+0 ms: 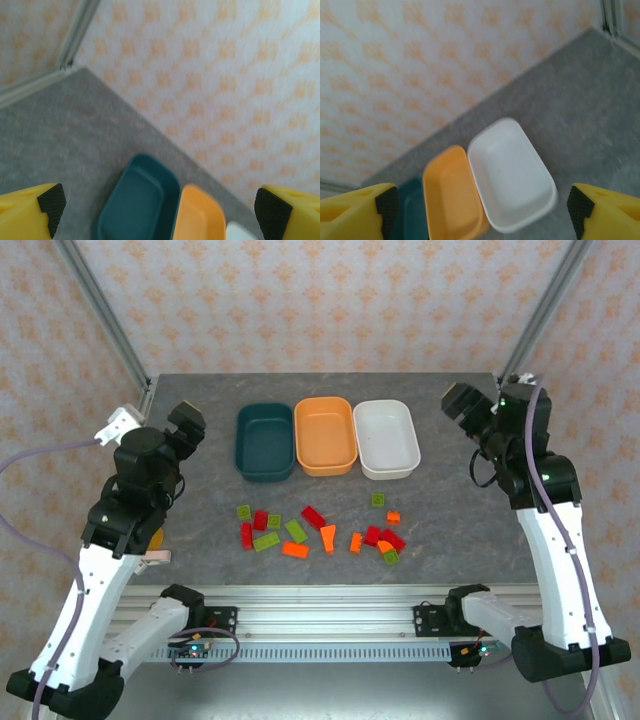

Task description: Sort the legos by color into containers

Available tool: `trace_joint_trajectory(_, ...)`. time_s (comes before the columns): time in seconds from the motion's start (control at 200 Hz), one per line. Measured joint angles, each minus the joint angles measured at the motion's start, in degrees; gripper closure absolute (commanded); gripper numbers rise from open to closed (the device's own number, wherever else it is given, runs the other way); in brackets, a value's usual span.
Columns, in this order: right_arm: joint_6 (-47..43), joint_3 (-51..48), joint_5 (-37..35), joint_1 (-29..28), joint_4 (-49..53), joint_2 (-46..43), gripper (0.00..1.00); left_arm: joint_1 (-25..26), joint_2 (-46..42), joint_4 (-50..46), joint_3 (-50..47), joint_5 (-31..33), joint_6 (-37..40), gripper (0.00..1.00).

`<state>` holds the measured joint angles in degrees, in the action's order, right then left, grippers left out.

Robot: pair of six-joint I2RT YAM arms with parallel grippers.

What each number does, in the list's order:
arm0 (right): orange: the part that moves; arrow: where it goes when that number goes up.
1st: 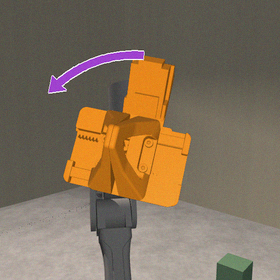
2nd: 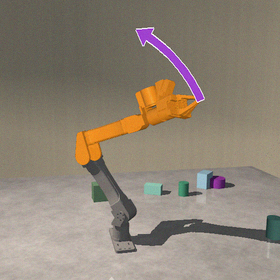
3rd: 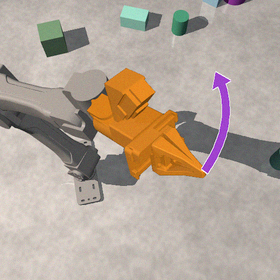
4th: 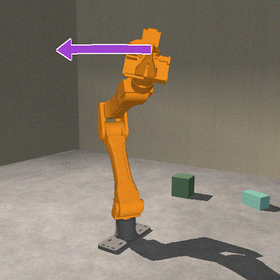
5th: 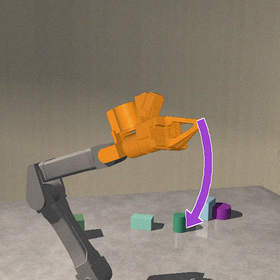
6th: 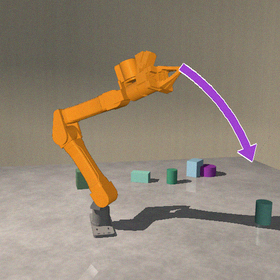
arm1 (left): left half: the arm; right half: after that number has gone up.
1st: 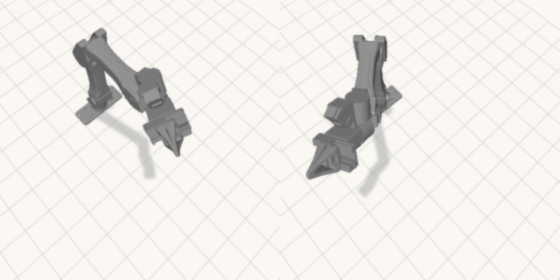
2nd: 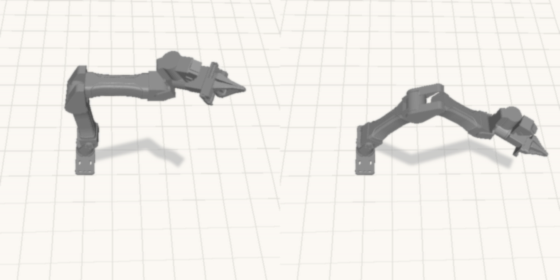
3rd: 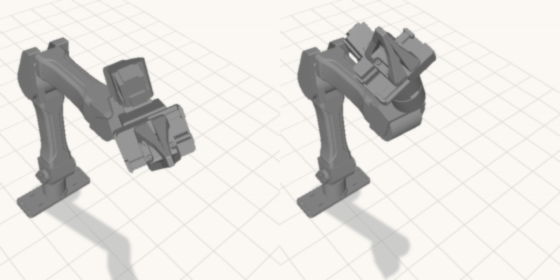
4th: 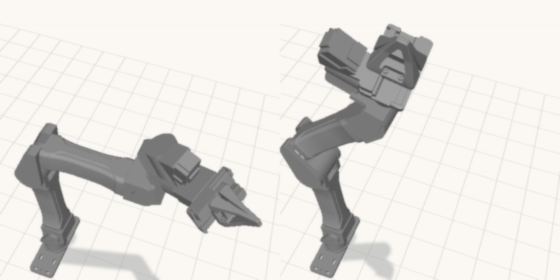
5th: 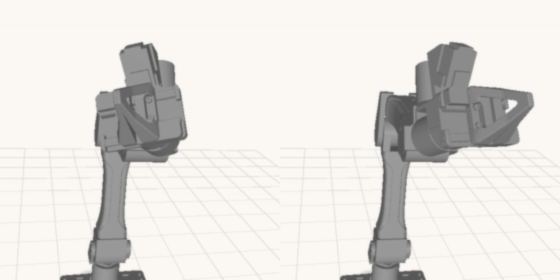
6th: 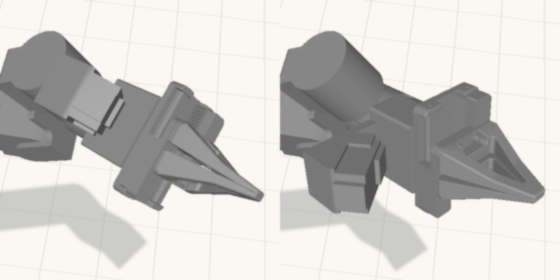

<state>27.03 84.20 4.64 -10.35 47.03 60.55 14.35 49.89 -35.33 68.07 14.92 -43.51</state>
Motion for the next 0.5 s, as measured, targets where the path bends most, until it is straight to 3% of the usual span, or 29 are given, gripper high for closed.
trace_joint_trajectory(0.24,0.3,0.3,-2.6,-11.1,14.0,1.4,0.16,7.2,5.4,-17.8,0.4,-8.5,-0.5,0.01)
trace_joint_trajectory(0.5,2.9,-2.0,-5.8,-24.1,19.3,5.0,0.19,21.3,2.6,-25.6,-6.0,-9.0,-5.3,0.01)
